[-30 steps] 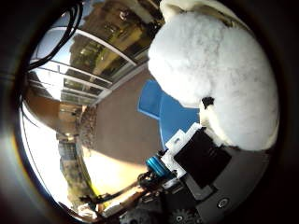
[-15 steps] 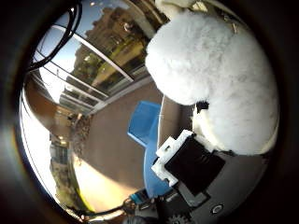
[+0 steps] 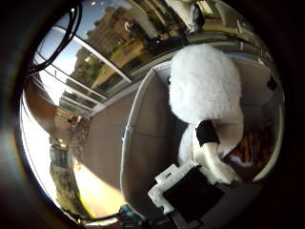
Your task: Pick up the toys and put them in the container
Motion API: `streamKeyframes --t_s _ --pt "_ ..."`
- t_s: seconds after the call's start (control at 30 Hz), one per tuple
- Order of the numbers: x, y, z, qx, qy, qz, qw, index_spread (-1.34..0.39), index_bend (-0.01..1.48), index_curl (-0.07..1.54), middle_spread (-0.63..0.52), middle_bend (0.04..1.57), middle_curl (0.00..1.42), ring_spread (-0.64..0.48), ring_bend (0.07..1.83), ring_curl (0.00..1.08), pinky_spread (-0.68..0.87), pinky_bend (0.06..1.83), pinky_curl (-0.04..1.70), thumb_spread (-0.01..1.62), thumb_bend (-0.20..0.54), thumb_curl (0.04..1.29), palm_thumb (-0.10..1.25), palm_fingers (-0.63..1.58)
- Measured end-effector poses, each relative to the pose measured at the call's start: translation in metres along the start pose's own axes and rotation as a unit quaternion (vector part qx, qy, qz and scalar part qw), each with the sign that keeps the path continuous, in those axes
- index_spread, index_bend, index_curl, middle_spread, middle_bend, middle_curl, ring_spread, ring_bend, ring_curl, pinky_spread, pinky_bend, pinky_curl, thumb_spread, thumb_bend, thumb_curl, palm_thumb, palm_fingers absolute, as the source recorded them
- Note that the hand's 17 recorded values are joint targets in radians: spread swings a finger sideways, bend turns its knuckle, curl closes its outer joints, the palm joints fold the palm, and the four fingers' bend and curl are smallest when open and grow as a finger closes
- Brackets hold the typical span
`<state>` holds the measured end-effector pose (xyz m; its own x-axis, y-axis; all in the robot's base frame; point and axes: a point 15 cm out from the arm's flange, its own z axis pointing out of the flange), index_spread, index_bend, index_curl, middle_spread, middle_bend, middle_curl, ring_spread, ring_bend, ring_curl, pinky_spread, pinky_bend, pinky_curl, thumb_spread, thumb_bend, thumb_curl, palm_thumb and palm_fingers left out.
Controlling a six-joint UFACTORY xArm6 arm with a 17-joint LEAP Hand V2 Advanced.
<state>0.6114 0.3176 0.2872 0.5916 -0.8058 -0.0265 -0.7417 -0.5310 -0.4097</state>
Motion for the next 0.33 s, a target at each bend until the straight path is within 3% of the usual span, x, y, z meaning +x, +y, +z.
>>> streamKeyframes --t_s 0.33 --pt "0.016 -0.006 -0.064 0.021 0.008 -0.002 1.000 -0.49 0.13 0.51 0.04 0.16 0.40 0.29 0.61 0.28 0.49 1.10 0.39 1.10 -0.031 0.50 0.60 -0.06"
